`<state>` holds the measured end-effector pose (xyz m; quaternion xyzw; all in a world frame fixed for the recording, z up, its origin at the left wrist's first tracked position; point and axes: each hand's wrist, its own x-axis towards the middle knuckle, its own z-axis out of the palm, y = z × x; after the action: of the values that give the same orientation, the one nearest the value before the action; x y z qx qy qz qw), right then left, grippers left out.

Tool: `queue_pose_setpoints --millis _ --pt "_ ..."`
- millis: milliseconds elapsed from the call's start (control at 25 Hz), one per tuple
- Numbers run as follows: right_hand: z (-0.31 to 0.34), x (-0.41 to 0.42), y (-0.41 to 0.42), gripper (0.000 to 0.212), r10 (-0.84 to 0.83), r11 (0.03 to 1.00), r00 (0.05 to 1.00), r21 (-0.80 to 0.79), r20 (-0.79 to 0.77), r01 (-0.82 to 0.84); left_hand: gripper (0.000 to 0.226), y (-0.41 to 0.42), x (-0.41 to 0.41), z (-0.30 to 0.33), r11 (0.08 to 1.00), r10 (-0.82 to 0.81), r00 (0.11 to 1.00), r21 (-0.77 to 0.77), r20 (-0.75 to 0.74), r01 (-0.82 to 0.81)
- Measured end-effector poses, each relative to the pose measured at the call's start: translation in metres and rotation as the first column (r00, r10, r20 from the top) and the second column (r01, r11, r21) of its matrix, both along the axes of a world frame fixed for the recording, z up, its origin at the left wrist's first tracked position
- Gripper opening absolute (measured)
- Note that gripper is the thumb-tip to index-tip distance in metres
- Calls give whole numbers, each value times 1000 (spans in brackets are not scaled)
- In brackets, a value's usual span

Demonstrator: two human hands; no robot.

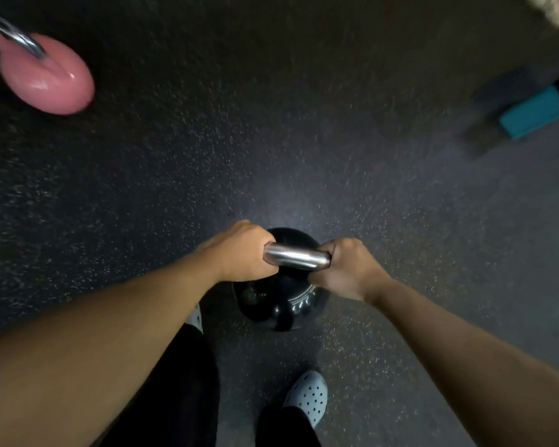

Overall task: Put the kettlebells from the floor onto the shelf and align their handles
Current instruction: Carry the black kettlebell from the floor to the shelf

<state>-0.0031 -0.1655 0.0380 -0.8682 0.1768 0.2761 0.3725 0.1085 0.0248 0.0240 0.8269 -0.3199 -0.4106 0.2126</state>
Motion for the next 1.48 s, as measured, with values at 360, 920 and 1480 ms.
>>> queue_pose_setpoints --millis 360,920,1480 --pt "178 194 66 9 181 979 954 -140 237 -151 24 83 161 168 962 201 972 -213 121 -172" --pt "255 581 209 17 338 936 712 -303 615 -182 16 236 515 273 951 296 767 -252 569 -179" --pt "262 983 335 13 505 863 571 -396 647 -314 25 363 882 270 909 415 637 -266 650 -321"
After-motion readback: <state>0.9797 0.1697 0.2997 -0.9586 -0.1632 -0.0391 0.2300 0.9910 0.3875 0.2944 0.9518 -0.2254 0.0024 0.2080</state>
